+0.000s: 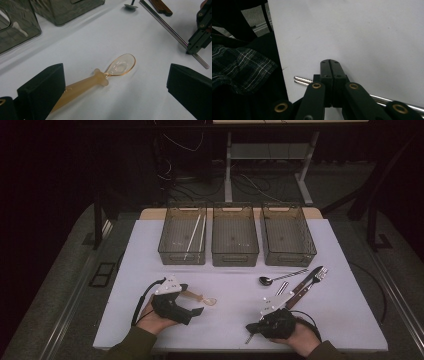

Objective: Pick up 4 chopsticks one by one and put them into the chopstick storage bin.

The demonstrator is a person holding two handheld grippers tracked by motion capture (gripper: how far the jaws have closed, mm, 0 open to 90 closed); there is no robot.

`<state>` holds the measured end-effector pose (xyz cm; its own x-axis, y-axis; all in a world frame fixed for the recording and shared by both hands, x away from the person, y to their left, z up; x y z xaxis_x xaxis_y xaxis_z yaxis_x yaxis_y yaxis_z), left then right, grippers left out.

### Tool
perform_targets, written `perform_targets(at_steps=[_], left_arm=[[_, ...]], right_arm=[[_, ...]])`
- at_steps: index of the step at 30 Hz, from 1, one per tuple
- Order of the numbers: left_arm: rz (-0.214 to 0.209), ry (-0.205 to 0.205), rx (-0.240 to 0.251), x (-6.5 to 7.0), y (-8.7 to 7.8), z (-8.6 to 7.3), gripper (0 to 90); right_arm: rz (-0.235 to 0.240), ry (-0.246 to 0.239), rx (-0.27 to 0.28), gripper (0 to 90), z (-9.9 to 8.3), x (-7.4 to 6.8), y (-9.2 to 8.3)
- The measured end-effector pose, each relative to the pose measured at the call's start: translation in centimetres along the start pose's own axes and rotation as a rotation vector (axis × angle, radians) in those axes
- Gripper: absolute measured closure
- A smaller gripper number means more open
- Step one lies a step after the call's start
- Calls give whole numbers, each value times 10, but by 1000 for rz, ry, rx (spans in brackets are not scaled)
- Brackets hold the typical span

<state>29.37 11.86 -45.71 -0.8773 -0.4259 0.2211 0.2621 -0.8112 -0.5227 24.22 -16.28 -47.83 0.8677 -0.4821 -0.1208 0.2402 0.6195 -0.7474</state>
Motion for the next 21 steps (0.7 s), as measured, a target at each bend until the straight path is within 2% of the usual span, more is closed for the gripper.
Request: perform_targets(at_steps=[21], left_arm=[[-2, 4, -2, 0, 0, 0, 5]], right_arm=[[1, -1, -13, 900, -7, 0, -7]])
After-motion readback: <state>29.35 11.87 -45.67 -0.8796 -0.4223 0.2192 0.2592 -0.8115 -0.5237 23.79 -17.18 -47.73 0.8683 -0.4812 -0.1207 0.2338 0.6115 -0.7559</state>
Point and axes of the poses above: each handheld gripper's, and its own axes: y roughly forward along the jaws, z roughly out of its top, x roughly to its right, the point moved 4 cm from there along y, roughly forward along the jaws, and after that the axes turned 9 degrees about -z, right-handed, at the moved point
